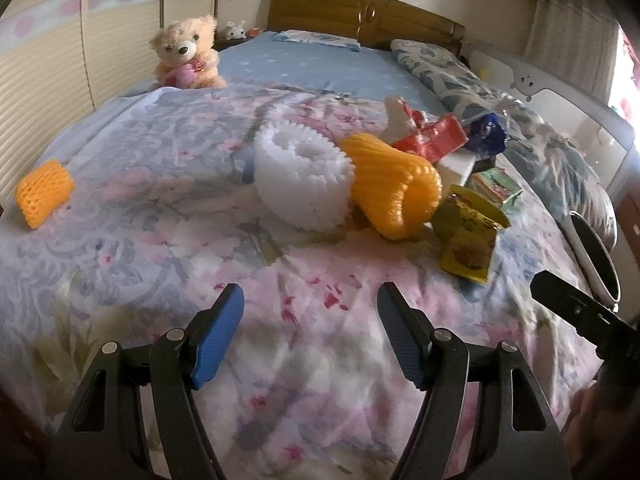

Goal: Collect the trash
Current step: 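Grasp the yellow snack bag with the right gripper while the left grasps the white foam net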

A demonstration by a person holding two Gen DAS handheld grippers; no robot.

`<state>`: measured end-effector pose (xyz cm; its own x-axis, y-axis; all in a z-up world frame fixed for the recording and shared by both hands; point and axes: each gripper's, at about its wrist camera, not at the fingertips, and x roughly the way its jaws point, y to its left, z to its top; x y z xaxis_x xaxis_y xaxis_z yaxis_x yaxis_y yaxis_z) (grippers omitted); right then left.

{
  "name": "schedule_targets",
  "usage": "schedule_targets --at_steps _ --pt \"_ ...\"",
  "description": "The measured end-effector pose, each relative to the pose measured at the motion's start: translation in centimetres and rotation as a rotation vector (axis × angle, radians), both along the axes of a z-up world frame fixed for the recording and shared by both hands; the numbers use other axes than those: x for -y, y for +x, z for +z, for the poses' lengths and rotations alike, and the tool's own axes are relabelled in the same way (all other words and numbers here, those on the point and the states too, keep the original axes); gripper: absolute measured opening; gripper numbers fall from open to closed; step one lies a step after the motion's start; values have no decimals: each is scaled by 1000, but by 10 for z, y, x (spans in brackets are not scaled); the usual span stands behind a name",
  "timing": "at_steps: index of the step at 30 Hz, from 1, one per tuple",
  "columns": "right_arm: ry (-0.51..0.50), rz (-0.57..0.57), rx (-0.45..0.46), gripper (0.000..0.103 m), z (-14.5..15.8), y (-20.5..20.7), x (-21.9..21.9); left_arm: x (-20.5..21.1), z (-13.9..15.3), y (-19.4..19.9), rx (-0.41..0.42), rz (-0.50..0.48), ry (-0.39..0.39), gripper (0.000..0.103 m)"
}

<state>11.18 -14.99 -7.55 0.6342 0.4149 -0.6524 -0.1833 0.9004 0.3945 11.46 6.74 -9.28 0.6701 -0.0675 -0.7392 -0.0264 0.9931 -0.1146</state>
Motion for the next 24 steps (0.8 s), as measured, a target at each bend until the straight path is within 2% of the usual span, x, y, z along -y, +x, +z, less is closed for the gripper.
schedule_targets --at_steps 9,16,18,19,20,21,23,24 --pt "18 13 -14 82 -4 27 -14 -10 5 35 -2 22 19 73" --pt "12 12 -65 82 -13 49 -24 -15 2 60 -1 18 3 73" --pt "12 16 -70 82 -14 53 -25 -15 -1 64 -13 1 -24 58" --pt "12 18 -70 81 -14 55 -27 -15 -2 66 -22 -16 -41 39" --pt "9 19 -67 78 -14 56 -28 -14 -4 67 -30 -29 -49 26" --pt "6 22 -63 74 -14 57 -29 -13 -4 67 -30 -33 -48 22" --pt "-4 38 -66 45 -15 59 -33 -13 -1 64 -16 -37 -48 17" --pt "-4 48 -71 37 -16 59 -34 -14 0 61 -9 -35 -46 17"
